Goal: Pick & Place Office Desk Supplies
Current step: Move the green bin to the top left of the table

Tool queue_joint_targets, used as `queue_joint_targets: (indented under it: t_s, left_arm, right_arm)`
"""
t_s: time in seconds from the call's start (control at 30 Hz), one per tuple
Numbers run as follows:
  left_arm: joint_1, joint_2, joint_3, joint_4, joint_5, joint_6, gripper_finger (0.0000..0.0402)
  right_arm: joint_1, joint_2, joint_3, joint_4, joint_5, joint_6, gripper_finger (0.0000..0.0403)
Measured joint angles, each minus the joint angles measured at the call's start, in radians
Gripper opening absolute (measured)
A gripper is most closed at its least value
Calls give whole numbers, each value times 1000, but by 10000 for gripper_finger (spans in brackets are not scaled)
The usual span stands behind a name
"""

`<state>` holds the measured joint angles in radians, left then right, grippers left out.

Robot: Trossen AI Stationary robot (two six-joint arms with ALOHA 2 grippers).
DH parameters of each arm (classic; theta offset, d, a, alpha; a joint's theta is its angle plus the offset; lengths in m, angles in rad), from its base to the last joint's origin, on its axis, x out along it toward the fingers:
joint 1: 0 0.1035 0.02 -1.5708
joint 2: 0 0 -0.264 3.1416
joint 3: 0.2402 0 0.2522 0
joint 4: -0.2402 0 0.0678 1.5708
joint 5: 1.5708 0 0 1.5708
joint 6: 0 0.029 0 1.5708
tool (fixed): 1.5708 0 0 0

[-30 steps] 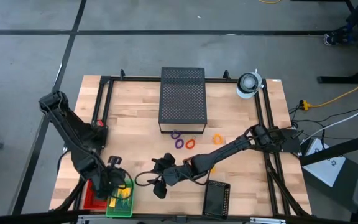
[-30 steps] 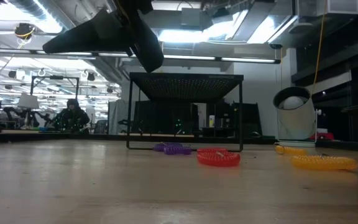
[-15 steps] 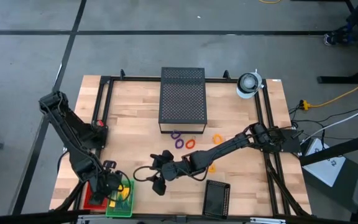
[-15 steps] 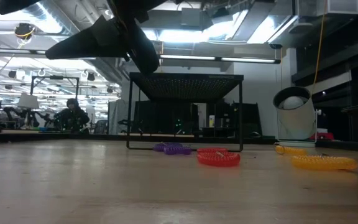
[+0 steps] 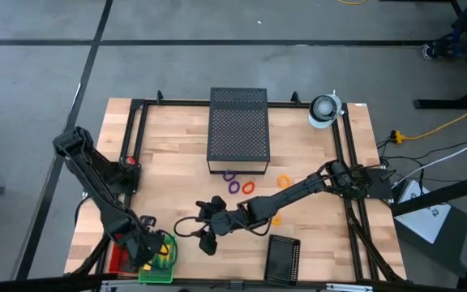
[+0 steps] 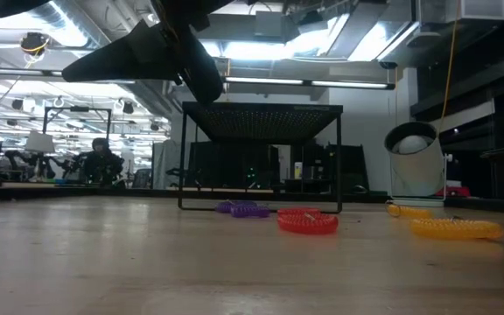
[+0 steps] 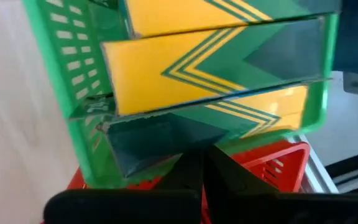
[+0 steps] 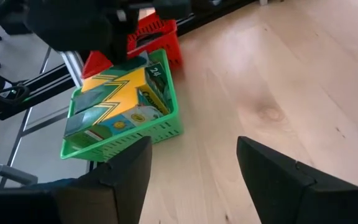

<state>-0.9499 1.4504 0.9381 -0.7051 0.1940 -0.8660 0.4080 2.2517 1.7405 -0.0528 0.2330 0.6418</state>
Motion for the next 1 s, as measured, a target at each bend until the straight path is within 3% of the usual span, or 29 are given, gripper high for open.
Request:
queue_joint_targets:
  t_s: [0.27, 0.87, 1.0]
  left_arm:
    - [59, 62, -1, 56, 19, 107, 3]
    - [345, 62, -1, 76, -38, 485, 2]
    - [392, 62, -43, 90, -1, 513, 1]
  right_arm:
    - [0, 0, 0, 0, -13, 0, 236]
    - [2, 0, 0, 0, -17, 0, 236]
    - [4, 0, 0, -13, -17, 3, 236]
